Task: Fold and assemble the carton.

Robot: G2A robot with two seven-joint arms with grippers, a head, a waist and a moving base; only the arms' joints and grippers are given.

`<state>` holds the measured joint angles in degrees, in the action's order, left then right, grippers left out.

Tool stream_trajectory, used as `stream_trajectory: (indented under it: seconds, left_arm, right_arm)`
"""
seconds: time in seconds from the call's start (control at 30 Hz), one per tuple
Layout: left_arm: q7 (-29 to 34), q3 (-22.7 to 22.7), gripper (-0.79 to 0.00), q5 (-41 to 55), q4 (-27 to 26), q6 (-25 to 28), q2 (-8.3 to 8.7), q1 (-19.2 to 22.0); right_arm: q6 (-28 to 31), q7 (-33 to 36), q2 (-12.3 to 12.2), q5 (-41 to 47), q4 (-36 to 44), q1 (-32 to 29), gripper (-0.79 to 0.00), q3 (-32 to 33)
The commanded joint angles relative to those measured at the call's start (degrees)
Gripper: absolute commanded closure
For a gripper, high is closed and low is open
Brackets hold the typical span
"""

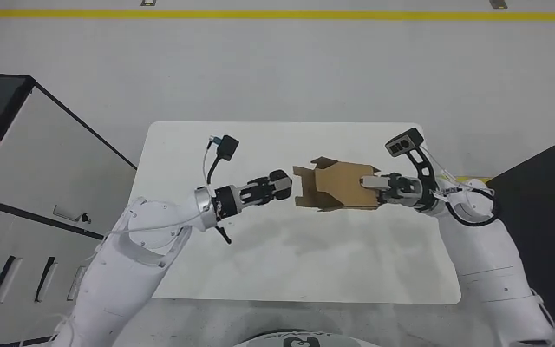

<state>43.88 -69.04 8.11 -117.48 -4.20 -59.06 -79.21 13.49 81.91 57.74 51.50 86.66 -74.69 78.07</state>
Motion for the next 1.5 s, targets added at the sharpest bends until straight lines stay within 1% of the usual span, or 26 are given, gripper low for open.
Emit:
stream_trajectory:
  seconds: [0.0,0.3,0.87,1.07,1.27,1.47]
  left_arm:
    - [0.50,1.16,0.000,0.41,-0.17,0.01,-0.16,0.69]
    - [1.52,4.06,0.000,0.56,-0.76,-0.51,-0.58,2.78]
    - [2.93,7.14,0.000,0.43,0.20,-1.10,-1.06,4.97]
    - [1.94,5.16,0.000,0.68,0.00,-0.92,-0.88,4.65]
    - [1.45,1.47,0.000,0.99,-0.52,-0.79,-0.40,3.20]
    - [1.71,-0.39,0.000,1.34,-0.49,-0.45,-0.13,2.08]
  right_arm:
    - [-0.15,-0.73,0.06,-0.77,-0.16,0.24,0.000,-0.25]
    - [-1.21,-3.69,0.36,-3.06,-0.31,1.12,0.000,-1.53]
    - [-1.64,-2.40,0.92,-3.94,-0.32,2.79,0.000,-3.96]
    - [-1.60,-2.65,1.01,-3.54,-1.15,3.12,0.000,-3.79]
    - [-1.48,-2.61,0.98,-2.75,-1.93,3.02,0.000,-2.89]
    - [-1.27,-2.65,1.03,-2.32,-2.09,2.84,0.000,-2.53]
